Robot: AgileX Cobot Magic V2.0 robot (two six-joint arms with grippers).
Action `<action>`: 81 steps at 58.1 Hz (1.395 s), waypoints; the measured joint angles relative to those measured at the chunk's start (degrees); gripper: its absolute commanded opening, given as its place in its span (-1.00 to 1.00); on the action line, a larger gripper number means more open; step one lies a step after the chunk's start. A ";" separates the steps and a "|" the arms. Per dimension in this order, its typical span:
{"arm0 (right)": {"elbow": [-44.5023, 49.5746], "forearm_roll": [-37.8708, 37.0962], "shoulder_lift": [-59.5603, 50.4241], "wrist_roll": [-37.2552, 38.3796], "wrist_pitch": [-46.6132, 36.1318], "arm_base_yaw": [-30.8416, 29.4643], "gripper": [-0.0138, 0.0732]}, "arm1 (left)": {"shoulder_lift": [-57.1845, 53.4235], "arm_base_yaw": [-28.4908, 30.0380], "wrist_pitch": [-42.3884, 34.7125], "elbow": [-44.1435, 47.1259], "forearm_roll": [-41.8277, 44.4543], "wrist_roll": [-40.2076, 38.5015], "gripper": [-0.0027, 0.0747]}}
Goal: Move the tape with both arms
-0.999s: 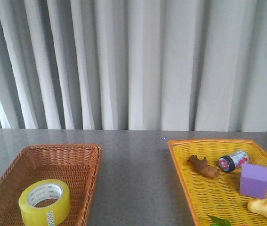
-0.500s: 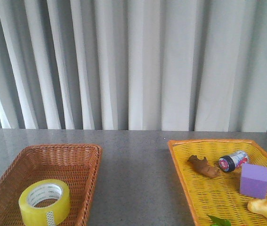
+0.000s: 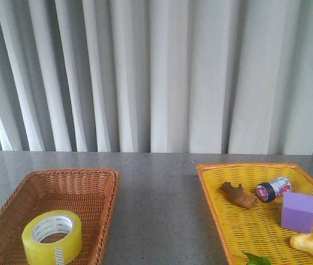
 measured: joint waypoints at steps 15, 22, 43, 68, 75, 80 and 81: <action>0.06 -0.10 -0.07 0.00 -0.07 0.00 -0.70 | 0.00 0.00 0.06 0.00 0.00 0.00 -0.95; 2.70 -2.10 -3.27 0.00 -4.20 -1.23 -0.70 | 0.00 0.00 0.06 0.00 0.00 0.00 -0.95; 31.29 0.37 -26.86 0.00 -40.71 -12.52 -0.70 | 0.00 0.00 0.06 0.00 0.00 0.00 -0.95; 42.36 1.38 -35.65 0.25 -49.40 -13.33 -0.70 | 0.00 0.00 0.45 0.00 0.00 0.00 -0.95; 42.36 1.38 -35.65 0.25 -49.55 -13.33 -0.70 | 0.00 0.00 0.45 0.00 0.00 0.00 -0.95; 42.36 1.38 -35.65 0.25 -49.60 -13.33 -0.70 | 0.00 0.00 0.45 0.00 0.00 0.07 -0.95; 42.36 1.38 -35.65 0.25 -49.60 -13.33 -0.70 | 0.00 0.00 0.45 0.00 0.00 0.07 -0.95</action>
